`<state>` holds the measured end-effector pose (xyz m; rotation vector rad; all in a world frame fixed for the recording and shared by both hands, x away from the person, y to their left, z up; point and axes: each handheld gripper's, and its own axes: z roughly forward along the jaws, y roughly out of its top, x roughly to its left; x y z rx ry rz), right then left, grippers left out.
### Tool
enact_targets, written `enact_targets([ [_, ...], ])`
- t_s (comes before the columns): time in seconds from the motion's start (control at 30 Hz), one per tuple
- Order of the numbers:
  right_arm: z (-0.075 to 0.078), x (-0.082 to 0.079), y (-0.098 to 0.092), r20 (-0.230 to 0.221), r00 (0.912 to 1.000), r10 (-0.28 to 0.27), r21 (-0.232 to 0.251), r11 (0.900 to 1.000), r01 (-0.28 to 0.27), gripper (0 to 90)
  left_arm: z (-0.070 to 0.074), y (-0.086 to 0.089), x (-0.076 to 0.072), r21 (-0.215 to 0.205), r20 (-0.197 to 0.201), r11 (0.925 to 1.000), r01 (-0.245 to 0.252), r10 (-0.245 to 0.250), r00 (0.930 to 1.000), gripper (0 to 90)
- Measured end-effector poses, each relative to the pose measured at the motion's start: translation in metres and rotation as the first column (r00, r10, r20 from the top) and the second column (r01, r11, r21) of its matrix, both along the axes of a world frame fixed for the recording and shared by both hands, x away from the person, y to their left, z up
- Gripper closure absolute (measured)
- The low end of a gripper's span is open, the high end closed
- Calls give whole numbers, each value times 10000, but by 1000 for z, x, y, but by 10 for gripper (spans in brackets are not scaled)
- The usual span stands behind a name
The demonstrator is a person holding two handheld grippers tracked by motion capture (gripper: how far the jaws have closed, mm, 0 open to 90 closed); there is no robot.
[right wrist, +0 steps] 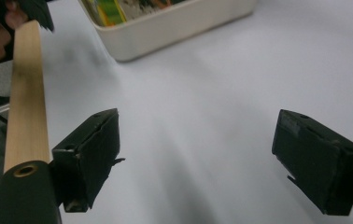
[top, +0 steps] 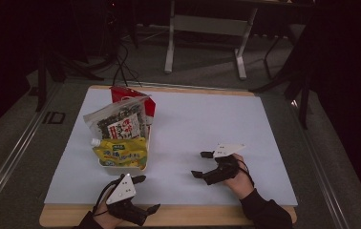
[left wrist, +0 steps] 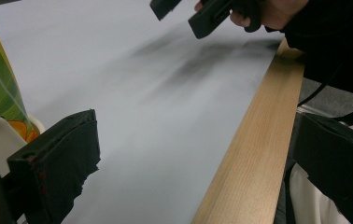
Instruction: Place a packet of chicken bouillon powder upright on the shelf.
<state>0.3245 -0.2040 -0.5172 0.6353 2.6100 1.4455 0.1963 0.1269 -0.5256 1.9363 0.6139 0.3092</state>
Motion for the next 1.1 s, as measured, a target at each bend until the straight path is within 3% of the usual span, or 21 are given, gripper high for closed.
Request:
enact_targets([
  [0.17,-5,-2,-10,-231,9995,-233,-274,9994,227,158,0,0,0,44,46,10000,-2,2,10000,23],
  [0.53,-13,-7,-26,20,9988,-487,-691,9964,487,148,-2,0,0,39,22,10000,1,-1,10000,23],
  [0.83,-15,-10,-43,27,9974,-722,-402,9966,723,146,-2,0,0,31,31,10000,-1,1,10000,23],
  [1.1,-15,-9,-44,84,9982,-599,-196,9980,600,145,-4,0,0,87,63,10000,-20,20,10000,23],
])
